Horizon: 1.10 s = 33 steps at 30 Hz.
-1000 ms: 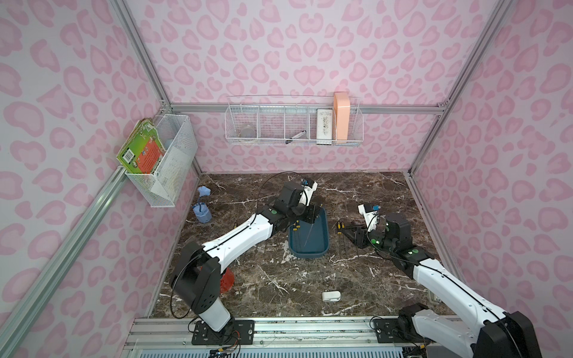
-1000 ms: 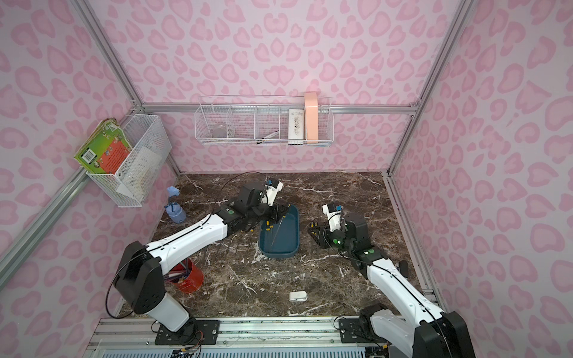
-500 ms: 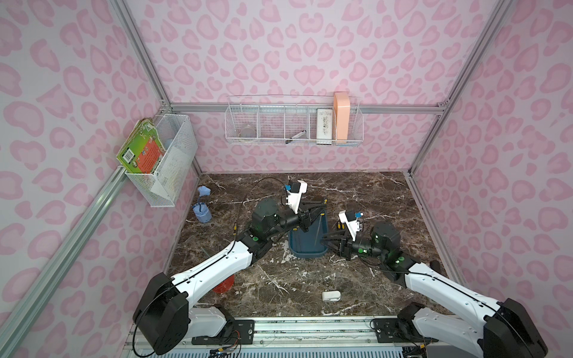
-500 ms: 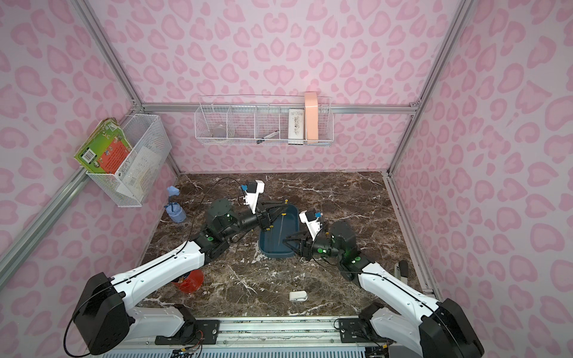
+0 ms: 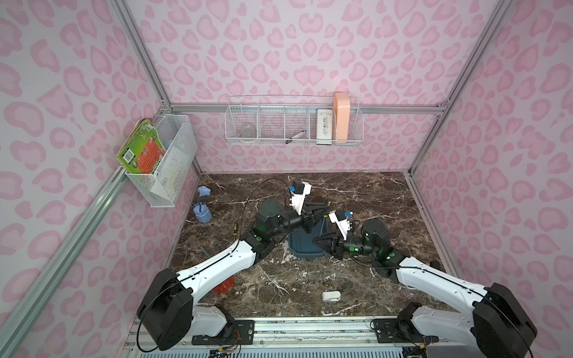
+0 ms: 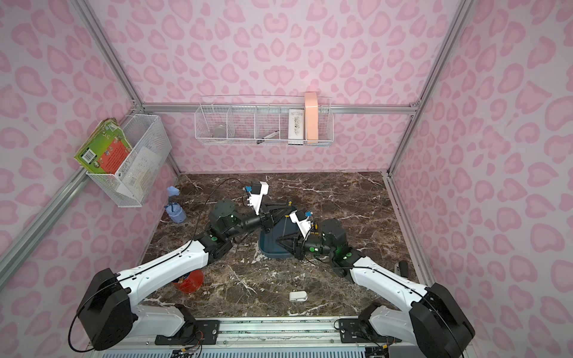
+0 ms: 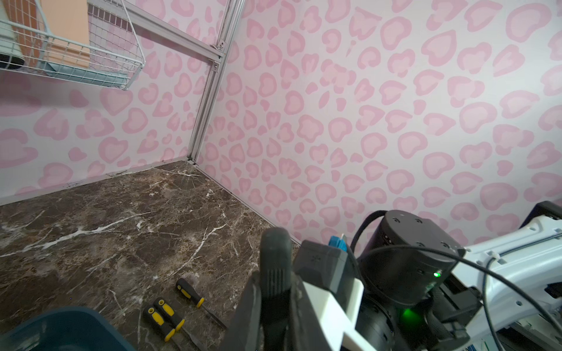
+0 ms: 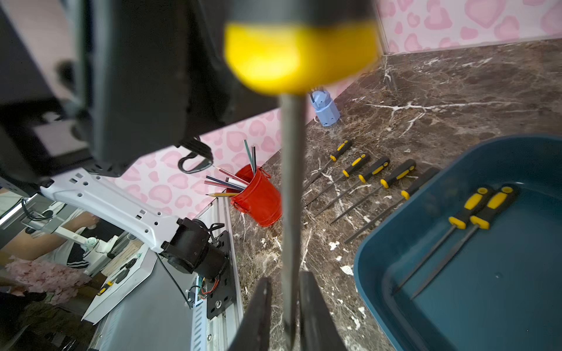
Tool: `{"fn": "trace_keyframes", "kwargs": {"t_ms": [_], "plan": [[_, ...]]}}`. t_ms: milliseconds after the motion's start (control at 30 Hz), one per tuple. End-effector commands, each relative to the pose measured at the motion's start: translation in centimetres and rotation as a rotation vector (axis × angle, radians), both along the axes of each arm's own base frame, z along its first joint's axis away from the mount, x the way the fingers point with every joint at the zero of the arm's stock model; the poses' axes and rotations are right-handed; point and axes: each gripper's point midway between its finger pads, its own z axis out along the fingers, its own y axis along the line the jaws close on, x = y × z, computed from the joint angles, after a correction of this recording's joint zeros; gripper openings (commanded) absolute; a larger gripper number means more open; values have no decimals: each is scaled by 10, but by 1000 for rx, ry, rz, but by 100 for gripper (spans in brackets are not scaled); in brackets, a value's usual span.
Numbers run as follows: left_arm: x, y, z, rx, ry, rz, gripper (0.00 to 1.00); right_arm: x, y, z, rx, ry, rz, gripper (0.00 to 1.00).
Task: Take the file tool out of the storage box
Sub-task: Pick up the file tool from the storage box.
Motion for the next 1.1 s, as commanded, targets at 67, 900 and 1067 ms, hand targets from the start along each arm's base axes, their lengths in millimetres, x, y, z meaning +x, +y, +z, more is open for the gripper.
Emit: {"fn": "trace_keyframes", "kwargs": {"t_ms": [67, 900, 1067], "plan": [[2, 2, 6, 1, -34, 23, 0, -2, 3, -2, -1, -5, 23, 20], [3, 2, -1, 36, -14, 27, 0, 1, -4, -2, 5, -19, -19, 0], [-1, 5, -6, 70, 17, 20, 47, 17, -15, -15, -103, 28, -116, 0]]}}
